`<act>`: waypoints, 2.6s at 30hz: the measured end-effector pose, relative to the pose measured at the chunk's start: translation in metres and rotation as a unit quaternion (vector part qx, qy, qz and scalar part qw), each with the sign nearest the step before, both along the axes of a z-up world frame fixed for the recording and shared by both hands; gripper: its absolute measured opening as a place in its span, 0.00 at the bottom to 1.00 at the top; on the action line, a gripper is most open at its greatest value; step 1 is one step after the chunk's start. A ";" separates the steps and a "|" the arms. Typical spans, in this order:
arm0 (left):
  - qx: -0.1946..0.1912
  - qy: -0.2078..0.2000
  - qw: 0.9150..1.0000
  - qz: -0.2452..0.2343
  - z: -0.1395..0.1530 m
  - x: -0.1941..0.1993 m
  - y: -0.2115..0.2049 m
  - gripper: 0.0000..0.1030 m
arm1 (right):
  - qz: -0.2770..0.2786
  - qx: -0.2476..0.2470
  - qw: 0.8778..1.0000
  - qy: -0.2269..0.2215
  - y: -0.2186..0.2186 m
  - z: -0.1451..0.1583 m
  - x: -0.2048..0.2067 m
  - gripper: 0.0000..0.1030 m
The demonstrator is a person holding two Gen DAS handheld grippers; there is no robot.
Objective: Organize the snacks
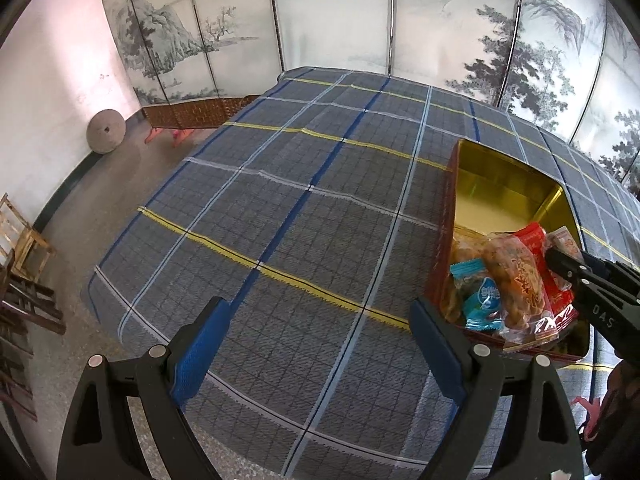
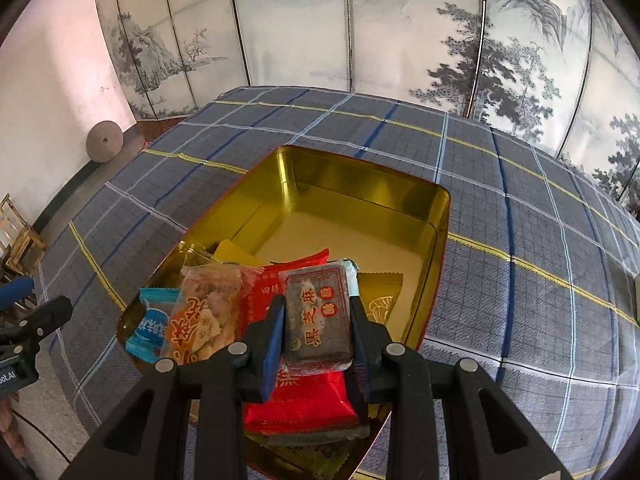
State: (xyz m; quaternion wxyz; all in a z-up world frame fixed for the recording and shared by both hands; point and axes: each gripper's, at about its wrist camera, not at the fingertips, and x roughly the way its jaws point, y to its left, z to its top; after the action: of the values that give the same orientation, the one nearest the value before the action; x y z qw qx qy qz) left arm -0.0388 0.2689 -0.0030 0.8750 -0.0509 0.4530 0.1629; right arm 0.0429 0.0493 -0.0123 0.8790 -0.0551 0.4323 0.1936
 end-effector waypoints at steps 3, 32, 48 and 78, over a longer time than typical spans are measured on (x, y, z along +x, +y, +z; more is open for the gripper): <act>-0.001 0.003 1.000 0.002 -0.002 0.000 0.001 0.86 | 0.000 0.004 1.000 0.007 0.000 -0.003 0.001 0.31; -0.002 0.005 1.000 -0.006 -0.002 -0.004 -0.014 0.86 | -0.016 -0.017 1.000 -0.007 -0.004 0.003 -0.020 0.63; 0.003 0.006 1.000 -0.018 0.002 -0.007 -0.029 0.87 | -0.017 -0.027 0.999 -0.031 -0.018 0.020 -0.056 0.75; 0.014 0.008 0.999 -0.050 0.006 -0.003 -0.060 0.87 | -0.023 -0.036 0.999 -0.009 -0.030 0.004 -0.063 0.76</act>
State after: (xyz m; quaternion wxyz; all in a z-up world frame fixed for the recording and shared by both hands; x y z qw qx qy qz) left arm -0.0417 0.2086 0.0027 0.8791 -0.0144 0.4596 0.1257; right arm -0.0198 0.0195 -0.0082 0.8844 -0.0791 0.4322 0.1572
